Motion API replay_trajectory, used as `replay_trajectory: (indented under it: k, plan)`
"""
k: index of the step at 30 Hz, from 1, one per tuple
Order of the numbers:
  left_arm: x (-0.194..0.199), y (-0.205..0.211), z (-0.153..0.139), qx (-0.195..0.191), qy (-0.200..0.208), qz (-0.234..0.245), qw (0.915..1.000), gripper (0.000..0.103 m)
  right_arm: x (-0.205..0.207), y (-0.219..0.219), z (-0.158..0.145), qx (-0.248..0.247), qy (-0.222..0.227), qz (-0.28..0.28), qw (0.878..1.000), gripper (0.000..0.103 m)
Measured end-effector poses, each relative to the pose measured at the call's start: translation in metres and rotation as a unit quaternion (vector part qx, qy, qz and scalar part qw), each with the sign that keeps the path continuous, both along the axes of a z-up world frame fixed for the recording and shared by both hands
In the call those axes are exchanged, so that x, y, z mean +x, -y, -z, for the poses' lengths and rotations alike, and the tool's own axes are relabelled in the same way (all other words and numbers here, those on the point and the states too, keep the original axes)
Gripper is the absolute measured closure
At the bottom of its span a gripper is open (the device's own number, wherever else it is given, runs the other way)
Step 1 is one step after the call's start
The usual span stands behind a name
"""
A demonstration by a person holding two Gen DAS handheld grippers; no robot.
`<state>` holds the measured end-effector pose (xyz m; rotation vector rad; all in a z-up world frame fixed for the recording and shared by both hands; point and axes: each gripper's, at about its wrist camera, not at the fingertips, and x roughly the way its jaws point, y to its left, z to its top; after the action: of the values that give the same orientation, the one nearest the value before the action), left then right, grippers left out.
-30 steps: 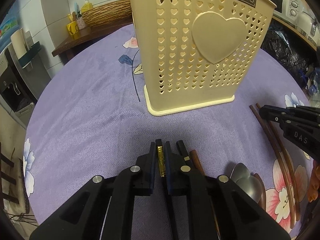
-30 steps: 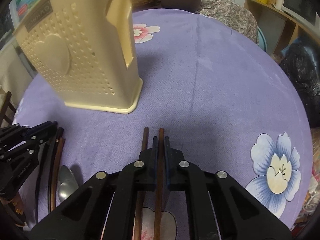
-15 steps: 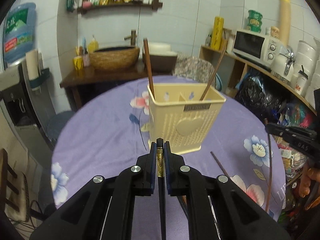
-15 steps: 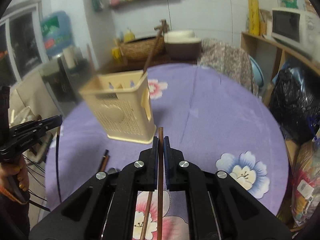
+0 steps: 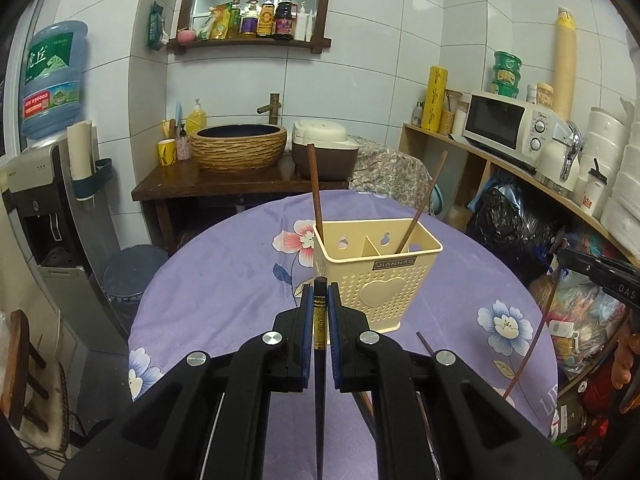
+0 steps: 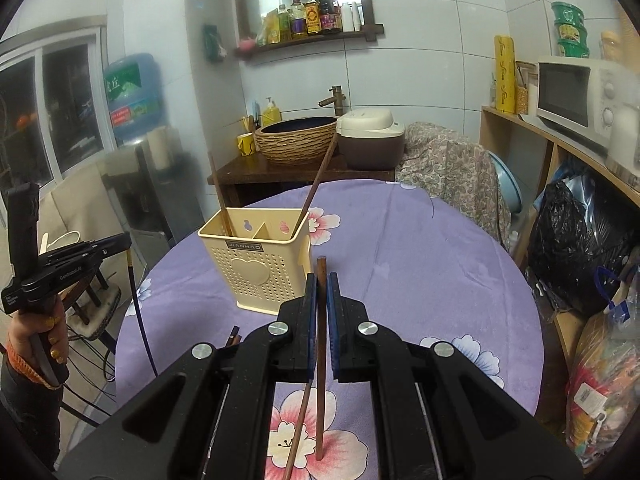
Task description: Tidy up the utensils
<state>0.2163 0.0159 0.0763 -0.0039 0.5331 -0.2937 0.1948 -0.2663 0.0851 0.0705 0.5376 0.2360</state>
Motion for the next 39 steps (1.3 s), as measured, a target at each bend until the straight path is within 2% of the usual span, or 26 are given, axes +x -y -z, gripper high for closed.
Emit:
replay_trajectory:
  k: [9, 13, 17, 20, 23, 26, 29, 35, 39]
  plan:
    - [-0.004, -0.002, -0.028, 0.001, 0.028, 0.008, 0.9996, 0.095, 0.005, -0.003, -0.02, 0.004, 0.014, -0.013, 1.0, 0.097]
    - [0.004, 0.002, -0.067, 0.002, 0.052, 0.015, 0.9985, 0.095, 0.018, -0.011, -0.063, 0.01, 0.041, -0.031, 0.999, 0.097]
    - [0.017, 0.011, -0.132, -0.003, 0.083, 0.027, 0.9962, 0.095, 0.038, -0.021, -0.125, 0.017, 0.07, -0.04, 0.997, 0.097]
    - [0.027, 0.018, -0.169, -0.011, 0.104, 0.021, 0.9943, 0.095, 0.054, -0.033, -0.168, 0.01, 0.101, -0.031, 0.994, 0.097]
    - [0.044, 0.028, -0.187, -0.018, 0.109, 0.012, 0.9938, 0.095, 0.072, -0.04, -0.191, 0.015, 0.108, -0.023, 0.994, 0.097]
    - [0.061, 0.034, -0.183, -0.017, 0.102, 0.001, 0.9947, 0.095, 0.089, -0.042, -0.194, 0.018, 0.106, -0.01, 0.994, 0.097]
    - [0.073, 0.037, -0.166, -0.012, 0.094, -0.011, 0.9954, 0.095, 0.104, -0.044, -0.178, 0.021, 0.093, -0.006, 0.995, 0.097]
    - [0.101, 0.037, -0.109, -0.021, 0.043, -0.024, 0.9986, 0.095, 0.131, -0.053, -0.111, 0.019, 0.049, -0.006, 0.999, 0.097]
    - [0.11, 0.038, -0.068, -0.01, 0.006, -0.025, 0.9996, 0.095, 0.14, -0.057, -0.072, 0.005, 0.025, -0.002, 1.0, 0.097]
